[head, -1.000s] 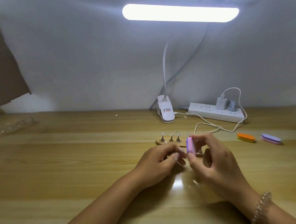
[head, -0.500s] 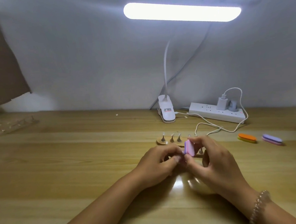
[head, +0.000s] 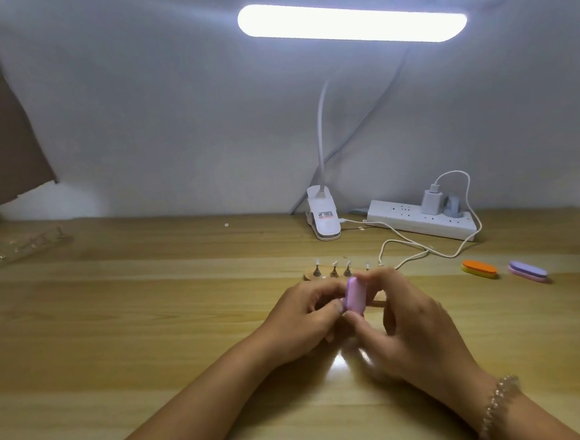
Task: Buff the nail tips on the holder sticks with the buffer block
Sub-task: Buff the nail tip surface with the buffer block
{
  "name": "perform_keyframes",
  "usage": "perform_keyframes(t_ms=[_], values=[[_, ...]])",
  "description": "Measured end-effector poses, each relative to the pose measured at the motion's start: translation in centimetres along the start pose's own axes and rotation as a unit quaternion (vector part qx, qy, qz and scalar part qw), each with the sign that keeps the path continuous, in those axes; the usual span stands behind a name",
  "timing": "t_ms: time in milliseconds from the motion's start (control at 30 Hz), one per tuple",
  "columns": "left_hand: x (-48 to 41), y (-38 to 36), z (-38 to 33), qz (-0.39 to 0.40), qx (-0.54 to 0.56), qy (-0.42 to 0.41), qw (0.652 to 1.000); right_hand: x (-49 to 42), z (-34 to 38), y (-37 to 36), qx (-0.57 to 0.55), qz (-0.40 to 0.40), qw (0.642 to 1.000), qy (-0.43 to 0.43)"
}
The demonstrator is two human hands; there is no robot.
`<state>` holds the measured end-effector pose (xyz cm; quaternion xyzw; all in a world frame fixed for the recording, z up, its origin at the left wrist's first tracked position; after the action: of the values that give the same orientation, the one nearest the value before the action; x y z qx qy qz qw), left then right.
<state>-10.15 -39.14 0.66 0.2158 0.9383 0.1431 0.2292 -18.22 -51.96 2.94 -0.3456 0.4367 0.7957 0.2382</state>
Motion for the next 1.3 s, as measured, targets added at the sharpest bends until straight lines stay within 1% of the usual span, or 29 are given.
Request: perform_keyframes(t_ms=[67,100,233,367,500,633,667,767,800,900,933,1033,1067,1167,1200,1300], values=[[0.0,0.1,0.0,-0.002,0.000,-0.003,1.000,-0.4,-1.0,0.2,-0.002,-0.027,0.999,-0.040],[0.0,0.1,-0.1,0.000,0.002,-0.002,1.000,-0.4,-1.2,0.3,0.001,-0.034,0.998,-0.046],[0.0,-0.2,-0.3,0.012,0.007,-0.001,1.000,0.1,0.1,-0.1,0.011,-0.014,1.000,0.012],[0.0,0.0,-0.1,0.005,0.004,-0.003,1.000,-0.3,-1.3,0.2,-0.009,-0.032,0.998,-0.052],[0.0,0.0,0.0,0.003,0.001,0.006,1.000,0.1,-0.3,-0.2,-0.008,-0.007,1.000,-0.002],[0.1,0.2,-0.2,0.000,0.004,0.009,1.000,-0.5,-1.5,0.2,-0.015,-0.030,0.998,-0.058],[0.1,0.2,-0.2,0.000,0.004,0.009,1.000,-0.5,-1.5,0.2,-0.007,-0.031,0.998,-0.053],[0.0,0.2,-0.2,0.002,0.001,0.009,1.000,0.0,-0.4,-0.1,0.006,-0.015,1.000,0.001],[0.0,0.2,-0.2,0.005,0.003,0.011,1.000,0.0,-0.3,-0.2,0.001,-0.014,1.000,0.000],[0.1,0.1,-0.3,0.002,0.014,0.013,1.000,-0.6,-1.3,0.2,-0.017,-0.034,0.998,-0.054],[0.1,0.1,-0.3,0.001,0.016,0.018,1.000,-0.5,-1.4,0.2,-0.013,-0.036,0.998,-0.053],[0.1,0.1,0.0,0.001,0.024,0.033,0.999,-0.1,-0.5,-0.1,0.002,-0.021,1.000,-0.002],[0.1,0.1,0.1,0.001,0.031,0.037,0.999,-0.1,-0.4,-0.1,-0.005,-0.017,1.000,-0.004],[0.1,0.1,0.0,-0.007,0.045,0.043,0.998,-0.7,-1.6,0.4,-0.025,-0.037,0.997,-0.065],[0.2,0.0,-0.1,-0.007,0.047,0.044,0.998,-0.7,-1.5,0.4,-0.019,-0.037,0.997,-0.061],[0.2,0.0,0.2,-0.002,0.050,0.052,0.997,-0.1,-0.2,-0.1,0.006,-0.011,1.000,-0.004]])
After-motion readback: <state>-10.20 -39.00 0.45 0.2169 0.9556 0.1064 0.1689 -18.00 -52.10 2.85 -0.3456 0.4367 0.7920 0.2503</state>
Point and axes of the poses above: each hand's wrist, its own x-axis away from the middle knuckle, its own y-axis out of the back of the hand, z = x × y, the point moved 5 cm from there along -x, towards the middle knuckle, and after that the axes turned 12 degrees about -z, right-handed, at the moved point
